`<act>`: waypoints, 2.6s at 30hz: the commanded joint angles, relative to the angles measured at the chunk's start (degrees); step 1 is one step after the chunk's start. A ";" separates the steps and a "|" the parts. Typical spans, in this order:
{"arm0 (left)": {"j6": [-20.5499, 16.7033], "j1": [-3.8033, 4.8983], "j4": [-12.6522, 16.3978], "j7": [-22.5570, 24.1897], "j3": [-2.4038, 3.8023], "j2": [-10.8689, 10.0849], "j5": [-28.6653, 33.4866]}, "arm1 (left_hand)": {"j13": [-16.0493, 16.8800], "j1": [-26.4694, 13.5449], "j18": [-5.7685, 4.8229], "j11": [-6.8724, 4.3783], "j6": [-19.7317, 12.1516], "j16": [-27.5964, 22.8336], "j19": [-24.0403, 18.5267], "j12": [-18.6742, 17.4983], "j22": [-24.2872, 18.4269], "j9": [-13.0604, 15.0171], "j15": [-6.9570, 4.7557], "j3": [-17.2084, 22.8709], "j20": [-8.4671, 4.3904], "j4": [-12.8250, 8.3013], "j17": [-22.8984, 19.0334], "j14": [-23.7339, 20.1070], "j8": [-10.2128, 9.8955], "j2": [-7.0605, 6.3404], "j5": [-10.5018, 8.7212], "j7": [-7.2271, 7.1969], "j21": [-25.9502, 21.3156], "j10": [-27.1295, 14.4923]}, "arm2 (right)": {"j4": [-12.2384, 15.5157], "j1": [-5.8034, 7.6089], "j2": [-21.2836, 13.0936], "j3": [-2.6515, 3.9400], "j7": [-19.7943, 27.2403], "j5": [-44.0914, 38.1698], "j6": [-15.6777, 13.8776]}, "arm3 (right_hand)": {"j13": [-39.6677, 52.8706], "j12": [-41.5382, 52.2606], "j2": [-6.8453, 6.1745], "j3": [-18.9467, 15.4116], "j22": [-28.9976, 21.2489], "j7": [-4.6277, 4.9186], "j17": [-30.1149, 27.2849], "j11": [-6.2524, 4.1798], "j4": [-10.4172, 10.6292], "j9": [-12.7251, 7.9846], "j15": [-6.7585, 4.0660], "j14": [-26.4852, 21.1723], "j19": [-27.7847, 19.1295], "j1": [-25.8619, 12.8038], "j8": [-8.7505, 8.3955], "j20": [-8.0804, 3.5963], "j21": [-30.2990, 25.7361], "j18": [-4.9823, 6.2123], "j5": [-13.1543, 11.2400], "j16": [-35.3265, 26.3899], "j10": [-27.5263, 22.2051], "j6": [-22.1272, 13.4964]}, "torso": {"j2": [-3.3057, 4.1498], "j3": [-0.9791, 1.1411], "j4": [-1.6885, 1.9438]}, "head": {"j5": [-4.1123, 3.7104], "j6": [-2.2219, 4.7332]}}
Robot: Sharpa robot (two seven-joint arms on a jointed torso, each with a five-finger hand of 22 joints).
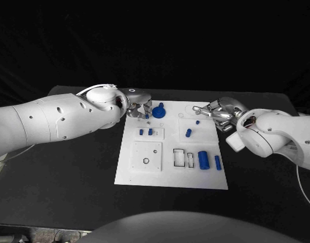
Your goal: Assemble the parts on the task board
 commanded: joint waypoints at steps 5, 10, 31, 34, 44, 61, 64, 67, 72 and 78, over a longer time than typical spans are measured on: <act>1.67 -0.79 -1.33 0.75 -0.03 0.89 -0.01 | 0.02 -0.24 -0.87 0.24 -0.39 0.15 6.03 -0.42 15.05 0.05 0.33 0.29 -0.41 0.09 15.08 5.97 -0.03 -0.18 0.33 -0.03 0.14 -0.34 | 0.20 -0.03 -0.18 0.00 0.07 -0.10 0.83 | 15.08 0.23 0.25 -0.31 15.09 -0.11 15.08 0.54 -0.07 0.09 0.51 5.97 6.10 0.16 0.18 0.47 0.26 -0.81 0.16 0.23 6.01 -0.30 | -0.02 0.02 0.03 | -0.06 -0.20; 1.83 -0.97 -2.09 0.85 -0.04 1.40 -0.03 | 0.02 -0.19 -0.87 0.21 -0.44 0.15 6.03 -0.44 15.05 0.03 0.33 0.36 -0.42 0.07 15.08 5.97 -0.07 -0.17 0.33 -0.06 0.14 -0.40 | 0.25 -0.03 -0.19 0.00 0.10 -0.10 0.85 | 15.08 0.23 0.25 -0.31 15.09 -0.11 15.08 0.54 -0.07 0.09 0.51 5.97 6.10 0.16 0.18 0.47 0.26 -0.81 0.16 0.23 6.01 -0.30 | -0.06 0.02 -0.01 | -0.11 -0.20; 3.81 -1.16 -2.56 1.13 -0.04 2.12 -0.04 | 0.01 -0.18 -0.87 0.20 -0.54 0.15 6.03 -0.48 15.05 0.00 0.33 0.43 -0.42 0.07 15.08 5.97 -0.15 -0.20 0.33 -0.07 0.14 -0.52 | 0.26 -0.03 -0.25 0.00 0.12 -0.11 0.78 | 15.08 0.23 0.25 -0.31 15.09 -0.11 15.08 0.54 -0.07 0.09 0.51 5.97 6.10 0.16 0.18 0.47 0.26 -0.81 0.16 0.23 6.01 -0.30 | -0.04 0.04 0.05 | -0.15 -0.20; 4.00 -1.17 -2.64 0.96 -0.04 2.16 -0.04 | 0.01 -0.14 -0.87 0.19 -0.58 0.15 6.03 -0.49 15.05 -0.02 0.32 0.48 -0.42 0.06 15.08 5.97 -0.18 -0.18 0.33 -0.09 0.14 -0.59 | 0.27 -0.03 -0.23 0.00 0.12 -0.11 0.82 | 15.08 0.23 0.25 -0.31 15.09 -0.11 15.08 0.54 -0.07 0.09 0.51 5.97 6.10 0.16 0.18 0.47 0.26 -0.81 0.16 0.23 6.01 -0.30 | -0.04 0.01 0.05 | -0.12 -0.20; 5.04 -1.52 -3.41 0.73 -0.04 2.45 -0.04 | 0.01 -0.09 -0.87 0.15 -0.62 0.15 6.03 -0.50 15.05 -0.03 0.31 0.54 -0.42 0.04 15.08 5.97 -0.22 -0.19 0.33 -0.11 0.14 -0.67 | 0.31 -0.03 -0.21 0.00 0.10 -0.10 0.85 | 15.08 0.23 0.25 -0.31 15.09 -0.11 15.08 0.54 -0.07 0.09 0.51 5.97 6.10 0.16 0.18 0.47 0.26 -0.81 0.16 0.23 6.01 -0.30 | -0.05 0.03 0.04 | -0.11 -0.18; 4.44 -1.94 -3.89 1.46 -0.04 3.10 -0.04 | 0.01 -0.09 -0.87 0.16 -0.70 0.15 6.03 -0.52 15.05 -0.06 0.30 0.61 -0.42 0.06 15.08 5.97 -0.29 -0.19 0.33 -0.14 0.14 -0.81 | 0.29 -0.03 -0.12 0.00 -0.01 -0.12 0.96 | 15.08 0.23 0.25 -0.31 15.09 -0.11 15.08 0.54 -0.07 0.09 0.51 5.97 6.10 0.16 0.18 0.47 0.26 -0.81 0.16 0.23 6.01 -0.30 | -0.05 0.04 0.06 | -0.28 -0.30; 4.63 -1.94 -3.94 1.56 -0.04 3.15 -0.04 | 0.01 -0.09 -0.87 0.16 -0.70 0.15 6.03 -0.52 15.05 -0.06 0.30 0.61 -0.42 0.06 15.08 5.97 -0.29 -0.19 0.33 -0.14 0.14 -0.81 | 0.33 -0.03 -0.11 0.00 -0.03 -0.13 0.97 | 15.08 0.23 0.25 -0.31 15.09 -0.11 15.08 0.54 -0.07 0.09 0.51 5.97 6.10 0.16 0.18 0.47 0.26 -0.81 0.16 0.23 6.01 -0.30 | -0.04 0.05 0.06 | -0.26 -0.28; 4.87 -1.94 -3.98 1.62 -0.04 3.16 -0.04 | 0.01 -0.09 -0.87 0.16 -0.72 0.15 6.03 -0.52 15.05 -0.07 0.30 0.63 -0.42 0.06 15.08 5.97 -0.30 -0.19 0.33 -0.14 0.14 -0.83 | 0.32 -0.02 -0.07 0.00 -0.03 -0.13 0.98 | 15.08 0.23 0.25 -0.31 15.09 -0.11 15.08 0.54 -0.07 0.09 0.51 5.97 6.10 0.16 0.18 0.47 0.26 -0.81 0.16 0.23 6.01 -0.30 | -0.08 0.04 0.00 | -0.26 -0.35; 5.48 -1.95 -4.08 1.62 -0.04 3.24 -0.04 | 0.00 -0.09 -0.87 0.16 -0.76 0.15 6.03 -0.53 15.05 -0.08 0.29 0.66 -0.42 0.07 15.08 5.97 -0.33 -0.19 0.33 -0.14 0.14 -0.90 | 0.30 -0.02 -0.05 0.00 -0.04 -0.14 0.98 | 15.08 0.23 0.25 -0.31 15.09 -0.11 15.08 0.54 -0.07 0.09 0.51 5.97 6.10 0.16 0.18 0.47 0.26 -0.81 0.16 0.23 6.01 -0.30 | -0.06 0.03 0.04 | -0.33 -0.27; 5.68 -1.95 -4.29 1.94 -0.04 3.44 -0.03 | 0.00 -0.12 -0.87 0.17 -0.80 0.15 6.03 -0.53 15.05 -0.10 0.29 0.68 -0.43 0.09 15.08 5.97 -0.36 -0.20 0.33 -0.14 0.14 -0.97 | 0.29 -0.02 -0.05 0.00 -0.04 -0.14 0.98 | 15.08 0.23 0.35 -0.56 15.09 -0.12 15.08 0.53 -0.03 0.13 0.51 5.97 6.10 0.26 0.26 0.48 0.26 -0.81 0.15 0.23 6.01 -0.30 | -0.05 0.02 0.02 | -0.37 -0.20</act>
